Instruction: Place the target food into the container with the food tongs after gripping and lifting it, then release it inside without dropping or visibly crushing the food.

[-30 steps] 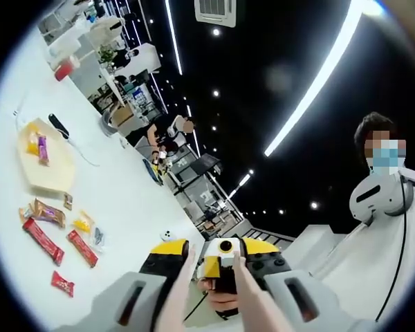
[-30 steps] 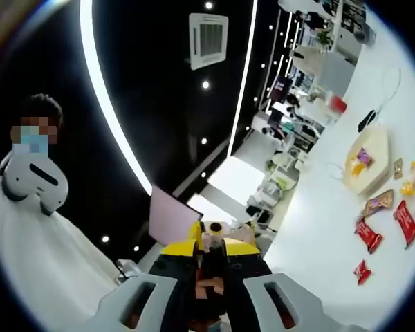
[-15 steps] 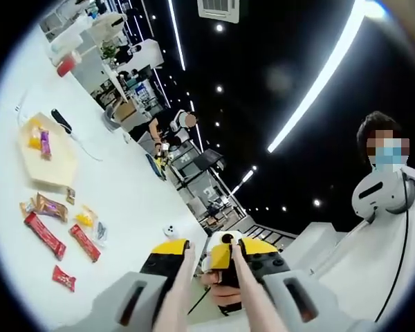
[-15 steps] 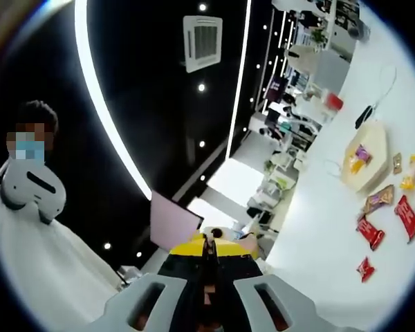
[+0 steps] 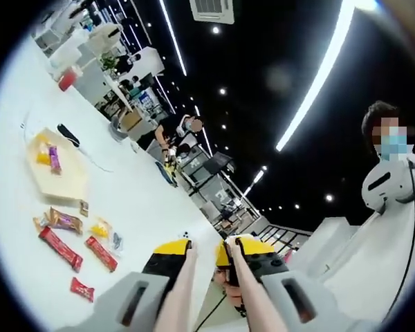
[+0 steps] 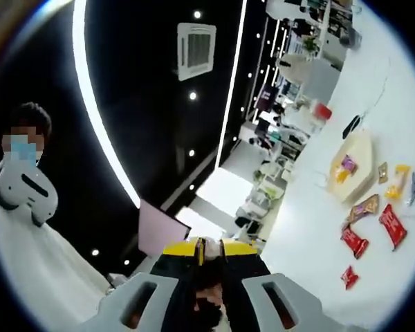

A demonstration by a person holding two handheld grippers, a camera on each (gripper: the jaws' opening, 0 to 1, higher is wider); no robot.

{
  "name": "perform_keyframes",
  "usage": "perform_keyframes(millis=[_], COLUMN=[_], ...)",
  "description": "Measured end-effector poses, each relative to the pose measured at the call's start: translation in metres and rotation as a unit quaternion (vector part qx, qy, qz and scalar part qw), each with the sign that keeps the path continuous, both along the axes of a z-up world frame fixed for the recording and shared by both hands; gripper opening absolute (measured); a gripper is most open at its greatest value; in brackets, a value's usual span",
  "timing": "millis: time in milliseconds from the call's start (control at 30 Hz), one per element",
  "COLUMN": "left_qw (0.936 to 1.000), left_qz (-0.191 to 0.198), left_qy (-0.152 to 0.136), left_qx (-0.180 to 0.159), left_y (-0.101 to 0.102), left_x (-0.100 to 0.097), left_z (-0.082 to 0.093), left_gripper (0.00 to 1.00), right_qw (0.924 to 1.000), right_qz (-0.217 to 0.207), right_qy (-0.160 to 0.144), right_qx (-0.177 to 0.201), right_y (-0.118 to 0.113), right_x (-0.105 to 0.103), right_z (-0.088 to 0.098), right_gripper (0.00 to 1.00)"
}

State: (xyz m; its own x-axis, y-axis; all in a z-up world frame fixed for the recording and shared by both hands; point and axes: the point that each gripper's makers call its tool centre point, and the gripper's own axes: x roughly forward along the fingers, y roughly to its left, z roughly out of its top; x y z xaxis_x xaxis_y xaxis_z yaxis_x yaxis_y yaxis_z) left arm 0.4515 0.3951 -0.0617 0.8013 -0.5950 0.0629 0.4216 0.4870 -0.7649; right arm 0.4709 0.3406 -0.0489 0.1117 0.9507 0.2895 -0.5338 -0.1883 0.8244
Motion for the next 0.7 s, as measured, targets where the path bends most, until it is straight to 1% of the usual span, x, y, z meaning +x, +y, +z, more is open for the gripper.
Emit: perform_keyframes(millis=[33,67,100,133,167,200,267,333,367,400,433,467,500,533,600,633,700], left_qw=[0.9997,0.9995,0.998,0.9972,0.9927,0.9886,0.9824,0.9678,0.9633,0.9603,0.9567,0.9558,0.9537,0.9506,0.9425,0.943,0.9418], left_qz=[0.015,0.019,0.034,0.039,0.053,0.061,0.064,0.064,0.062,0.059,0.049,0.046,0.035,0.03,0.024,0.022,0.021], left_qy=[-0.003,-0.004,-0.014,-0.019,-0.031,-0.041,-0.046,-0.056,-0.055,-0.051,-0.043,-0.038,-0.022,-0.018,-0.013,-0.012,-0.002], left_qx=[0.017,0.024,0.051,0.062,0.104,0.131,0.169,0.237,0.255,0.268,0.284,0.288,0.298,0.308,0.333,0.332,0.336], left_y=[0.007,0.009,0.015,0.017,0.022,0.024,0.024,0.023,0.023,0.022,0.018,0.017,0.015,0.014,0.01,0.007,0.007], left_x=[0.001,0.001,0.002,0.002,0.001,0.001,0.0,-0.002,-0.003,-0.004,-0.006,-0.007,-0.009,-0.009,-0.01,-0.009,-0.009], left_z=[-0.002,-0.004,-0.006,-0.006,-0.009,-0.01,-0.013,-0.021,-0.026,-0.032,-0.039,-0.042,-0.054,-0.059,-0.068,-0.073,-0.083], left_gripper=[0.25,0.25,0.24,0.24,0.24,0.24,0.24,0.24,0.24,0.24,0.24,0.24,0.24,0.24,0.24,0.25,0.24], right_qw=[0.9998,0.9997,0.9994,0.9991,0.9986,0.9987,0.9987,0.9982,0.998,0.9977,0.9965,0.995,0.9926,0.9913,0.9882,0.9848,0.9804], right_qz=[-0.014,-0.018,-0.029,-0.035,-0.04,-0.041,-0.04,-0.036,-0.033,-0.029,-0.022,-0.019,-0.018,-0.019,-0.021,-0.023,-0.033], right_qy=[0.012,0.014,0.019,0.023,0.028,0.025,0.01,-0.013,-0.014,-0.014,-0.025,-0.033,-0.048,-0.052,-0.059,-0.073,-0.081], right_qx=[0.007,0.009,-0.003,-0.011,-0.02,-0.017,-0.03,-0.046,-0.052,-0.06,-0.077,-0.092,-0.11,-0.12,-0.14,-0.156,-0.176], right_y=[-0.007,-0.009,-0.017,-0.019,-0.022,-0.027,-0.029,-0.027,-0.025,-0.023,-0.02,-0.017,-0.014,-0.013,-0.01,-0.01,-0.012], right_x=[0.007,0.009,0.017,0.02,0.022,0.023,0.02,0.012,0.009,0.007,0.002,-0.001,-0.004,-0.005,-0.007,-0.008,-0.006], right_z=[0.002,0.002,-0.006,-0.012,-0.017,-0.018,-0.021,-0.025,-0.028,-0.031,-0.038,-0.043,-0.049,-0.053,-0.06,-0.066,-0.073], right_gripper=[0.12,0.12,0.12,0.13,0.13,0.13,0.13,0.13,0.13,0.12,0.12,0.12,0.12,0.12,0.12,0.12,0.12])
